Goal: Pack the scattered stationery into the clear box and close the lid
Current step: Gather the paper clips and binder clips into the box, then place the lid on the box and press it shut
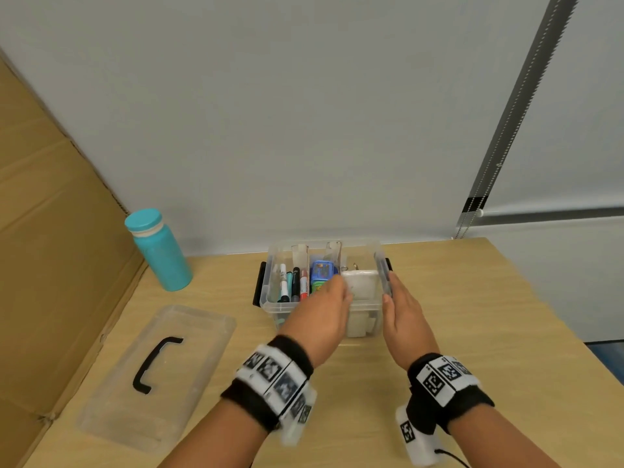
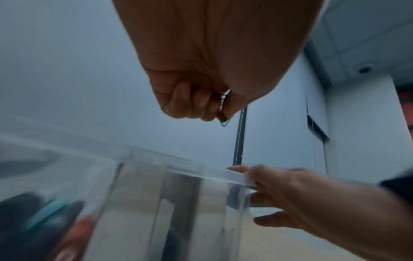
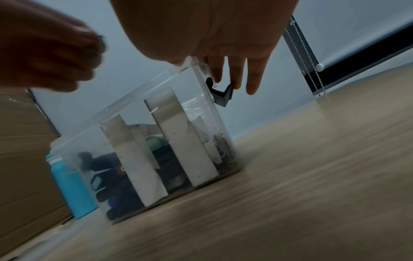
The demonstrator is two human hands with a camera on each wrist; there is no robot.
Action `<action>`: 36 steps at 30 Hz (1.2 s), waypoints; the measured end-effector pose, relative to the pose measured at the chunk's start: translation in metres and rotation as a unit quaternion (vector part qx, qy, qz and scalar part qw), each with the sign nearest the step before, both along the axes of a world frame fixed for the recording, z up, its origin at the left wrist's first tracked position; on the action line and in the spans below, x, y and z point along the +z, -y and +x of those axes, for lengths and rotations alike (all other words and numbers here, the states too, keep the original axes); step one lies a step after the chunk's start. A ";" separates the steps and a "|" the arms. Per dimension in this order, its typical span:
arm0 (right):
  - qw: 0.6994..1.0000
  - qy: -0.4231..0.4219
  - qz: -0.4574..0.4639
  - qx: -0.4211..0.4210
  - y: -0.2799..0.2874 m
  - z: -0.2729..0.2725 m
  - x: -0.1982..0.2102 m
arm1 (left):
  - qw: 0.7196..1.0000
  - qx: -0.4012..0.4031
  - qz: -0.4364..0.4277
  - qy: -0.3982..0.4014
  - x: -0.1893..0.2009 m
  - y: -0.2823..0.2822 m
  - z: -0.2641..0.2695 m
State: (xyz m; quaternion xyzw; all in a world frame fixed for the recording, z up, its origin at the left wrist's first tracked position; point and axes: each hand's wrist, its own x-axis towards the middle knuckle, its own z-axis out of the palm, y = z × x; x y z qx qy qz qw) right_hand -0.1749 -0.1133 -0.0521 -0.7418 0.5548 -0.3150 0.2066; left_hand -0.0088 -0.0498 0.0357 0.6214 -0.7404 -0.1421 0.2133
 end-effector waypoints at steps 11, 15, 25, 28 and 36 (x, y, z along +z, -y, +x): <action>1.000 0.003 0.010 0.000 -0.003 0.002 0.003 | 0.923 -0.049 0.227 0.307 0.001 0.122 -0.053; 1.000 0.002 0.008 0.001 -0.004 0.001 0.004 | 0.933 -0.067 0.220 0.277 -0.005 0.122 -0.048; 1.000 -0.004 -0.011 -0.006 -0.004 0.002 0.001 | 0.991 0.106 -0.060 -0.056 -0.015 -0.002 0.031; 1.000 -0.008 -0.010 -0.015 -0.003 0.004 0.000 | 0.971 0.220 -0.053 -0.082 -0.044 -0.039 0.076; 0.989 -0.040 -0.140 0.023 -0.047 0.042 0.026 | 0.868 0.481 0.047 -0.114 -0.088 -0.116 0.163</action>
